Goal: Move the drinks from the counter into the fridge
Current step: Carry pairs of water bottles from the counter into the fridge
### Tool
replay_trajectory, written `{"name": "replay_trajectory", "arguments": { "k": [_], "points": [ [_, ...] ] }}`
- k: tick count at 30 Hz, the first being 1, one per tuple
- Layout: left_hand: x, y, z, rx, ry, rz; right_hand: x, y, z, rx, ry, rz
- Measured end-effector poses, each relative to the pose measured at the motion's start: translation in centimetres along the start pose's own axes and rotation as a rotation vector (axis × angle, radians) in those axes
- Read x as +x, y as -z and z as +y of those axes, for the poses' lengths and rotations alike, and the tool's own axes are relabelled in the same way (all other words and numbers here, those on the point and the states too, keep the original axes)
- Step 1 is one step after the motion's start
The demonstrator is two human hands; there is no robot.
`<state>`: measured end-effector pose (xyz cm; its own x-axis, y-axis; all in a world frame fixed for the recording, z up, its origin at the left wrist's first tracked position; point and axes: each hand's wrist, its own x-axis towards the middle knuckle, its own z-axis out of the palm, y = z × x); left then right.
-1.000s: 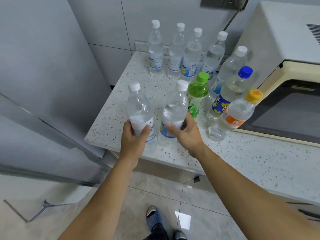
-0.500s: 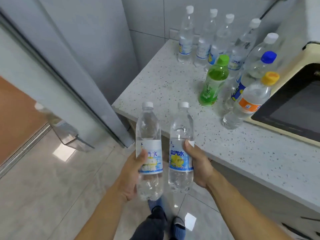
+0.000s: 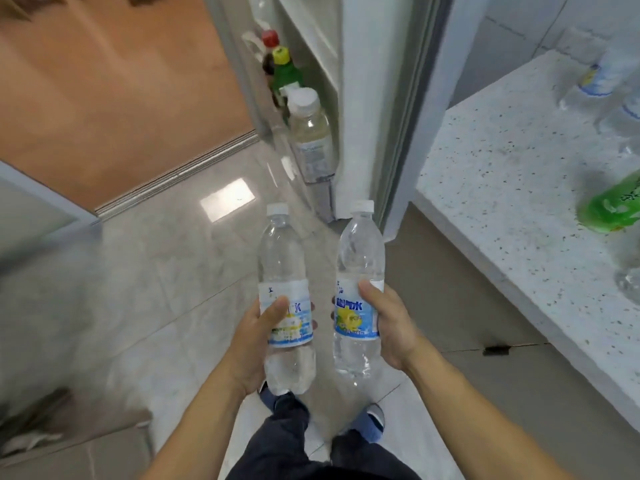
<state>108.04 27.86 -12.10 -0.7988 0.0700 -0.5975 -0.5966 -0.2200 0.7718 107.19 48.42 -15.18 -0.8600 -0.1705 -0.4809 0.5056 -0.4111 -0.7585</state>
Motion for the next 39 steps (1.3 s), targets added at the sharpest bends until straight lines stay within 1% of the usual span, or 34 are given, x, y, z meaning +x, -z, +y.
{"name": "replay_trajectory", "arguments": {
  "k": [4, 7, 15, 20, 28, 33, 39],
  "points": [
    [-0.4, 6.0, 0.9, -0.05, -0.02, 0.134, 2.8, -5.9, 1.5, -0.096, -0.032, -0.098],
    [-0.2, 10.6, 2.1, -0.044, -0.051, 0.204, 5.0, -10.7, 2.4, -0.144, -0.043, -0.141],
    [0.8, 23.0, 7.9, -0.098, -0.169, 0.295, 11.4, -24.4, 3.8, -0.256, -0.068, -0.204],
    [1.9, 28.8, 12.1, -0.148, -0.229, 0.32, 14.8, -31.3, 4.3, -0.274, -0.075, -0.231],
    [7.4, 33.6, 17.6, -0.193, -0.229, 0.297, 21.3, -36.5, 3.7, -0.257, -0.09, -0.217],
    [13.1, 35.9, 21.9, -0.134, -0.234, 0.287, 27.7, -38.8, 2.6, -0.245, -0.097, -0.145],
    [20.4, 38.1, 28.5, -0.081, -0.204, 0.256, 36.1, -42.1, -0.9, -0.186, -0.089, -0.107]
  ]
}}
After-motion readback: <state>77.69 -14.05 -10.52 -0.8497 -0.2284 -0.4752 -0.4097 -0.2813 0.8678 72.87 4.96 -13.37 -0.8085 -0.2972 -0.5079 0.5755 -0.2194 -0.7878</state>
